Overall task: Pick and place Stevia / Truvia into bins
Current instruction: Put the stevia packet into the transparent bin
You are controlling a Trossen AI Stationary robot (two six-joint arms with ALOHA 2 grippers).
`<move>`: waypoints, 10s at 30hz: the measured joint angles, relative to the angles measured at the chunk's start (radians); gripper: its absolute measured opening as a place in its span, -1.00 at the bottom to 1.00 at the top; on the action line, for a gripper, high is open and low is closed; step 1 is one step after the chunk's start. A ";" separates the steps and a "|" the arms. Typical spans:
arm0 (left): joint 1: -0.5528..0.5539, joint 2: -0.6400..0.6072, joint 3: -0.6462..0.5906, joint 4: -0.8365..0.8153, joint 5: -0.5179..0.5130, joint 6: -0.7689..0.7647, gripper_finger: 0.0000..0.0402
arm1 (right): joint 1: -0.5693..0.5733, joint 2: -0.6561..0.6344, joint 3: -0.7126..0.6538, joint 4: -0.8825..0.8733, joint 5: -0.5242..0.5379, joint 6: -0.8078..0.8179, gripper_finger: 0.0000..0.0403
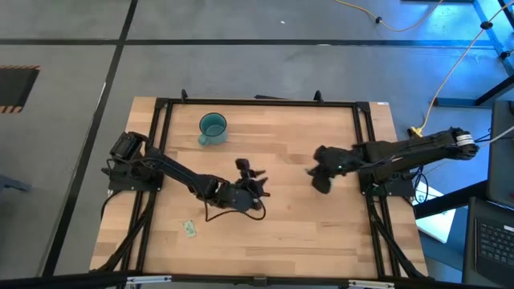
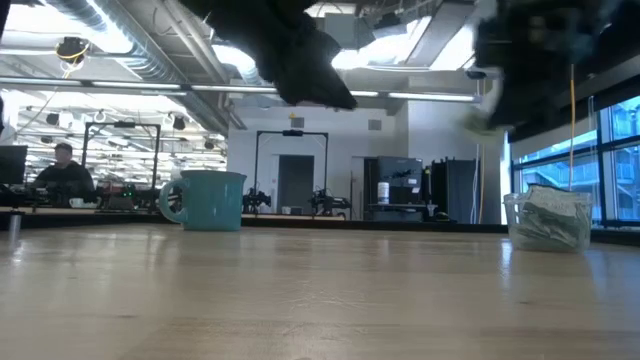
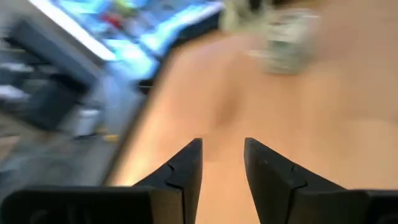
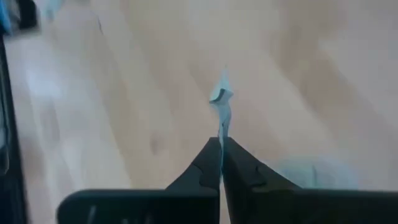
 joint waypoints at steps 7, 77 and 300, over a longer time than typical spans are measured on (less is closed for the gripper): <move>0.041 0.000 0.000 -0.180 0.413 -0.149 -0.51 | 0.000 -0.063 0.000 -0.221 -0.165 0.063 -0.97; 0.057 -0.002 0.000 -0.349 0.775 -0.220 -0.56 | 0.000 0.182 -0.001 -0.333 0.040 -0.087 -0.60; 0.156 -0.113 -0.204 0.138 0.904 0.067 -0.49 | -0.044 0.081 -0.023 -0.327 -0.058 -0.119 -0.78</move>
